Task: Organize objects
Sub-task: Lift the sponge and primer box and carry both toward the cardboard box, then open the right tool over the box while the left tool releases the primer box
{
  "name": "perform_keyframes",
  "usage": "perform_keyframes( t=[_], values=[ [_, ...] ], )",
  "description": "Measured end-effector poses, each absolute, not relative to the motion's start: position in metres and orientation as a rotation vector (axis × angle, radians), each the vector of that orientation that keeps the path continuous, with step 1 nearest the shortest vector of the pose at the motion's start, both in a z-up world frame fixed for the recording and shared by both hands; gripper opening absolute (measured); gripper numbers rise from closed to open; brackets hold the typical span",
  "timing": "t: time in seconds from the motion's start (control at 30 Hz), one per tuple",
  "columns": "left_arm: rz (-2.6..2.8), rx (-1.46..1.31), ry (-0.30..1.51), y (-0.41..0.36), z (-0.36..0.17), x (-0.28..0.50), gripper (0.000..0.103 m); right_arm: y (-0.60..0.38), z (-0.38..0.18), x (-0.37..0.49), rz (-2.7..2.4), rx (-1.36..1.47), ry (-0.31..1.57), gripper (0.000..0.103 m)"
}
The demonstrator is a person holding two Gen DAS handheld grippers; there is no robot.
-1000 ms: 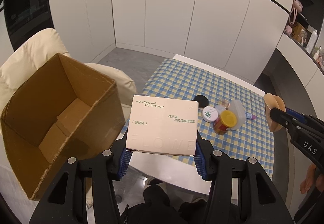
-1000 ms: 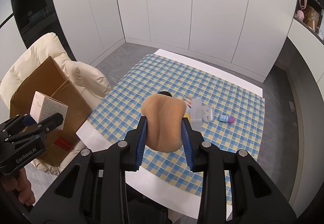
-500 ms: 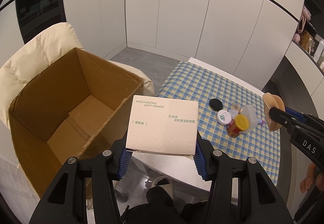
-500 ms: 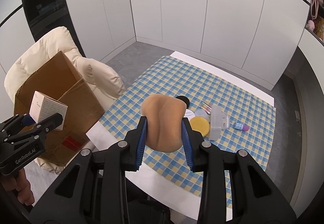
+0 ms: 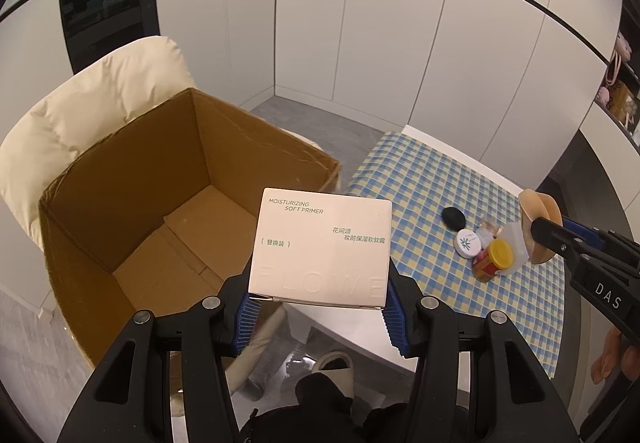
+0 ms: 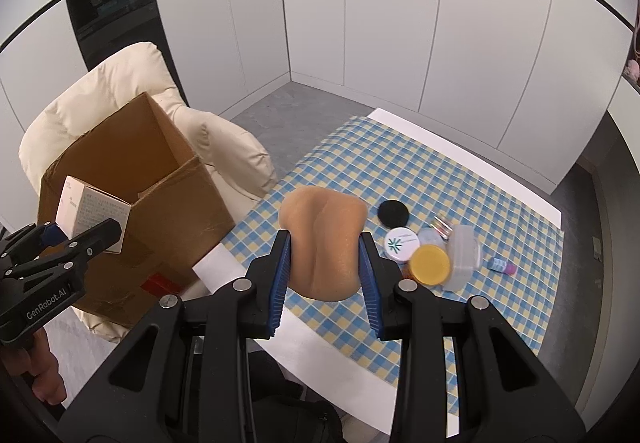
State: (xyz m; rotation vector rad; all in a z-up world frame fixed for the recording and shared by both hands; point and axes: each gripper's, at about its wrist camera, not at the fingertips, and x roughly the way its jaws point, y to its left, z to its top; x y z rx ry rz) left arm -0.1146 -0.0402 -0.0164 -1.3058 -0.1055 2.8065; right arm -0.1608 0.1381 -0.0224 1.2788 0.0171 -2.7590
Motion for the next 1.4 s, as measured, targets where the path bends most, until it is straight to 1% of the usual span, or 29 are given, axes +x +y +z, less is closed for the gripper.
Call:
perform_keyframes(
  t=[0.6,1.17,1.33,1.4],
  values=[
    [2.883,-1.334,-0.148,-0.088,-0.014,-0.101,0.053,0.087,-0.021,-0.167,-2.669,1.241,0.082,0.034],
    [2.947,-1.383,-0.128,-0.129,-0.020,-0.098,0.053,0.037,-0.019,-0.174,-2.599,1.203,0.150,0.034],
    [2.966,-1.404,-0.078,-0.134,-0.026,-0.097,0.054,0.019,-0.018,-0.175,-2.579,1.182,0.173,0.034],
    [2.969,-1.397,-0.096,-0.138,-0.025,-0.096,0.055,0.013,-0.018,-0.175,-2.571,1.176,0.187,0.034]
  ],
)
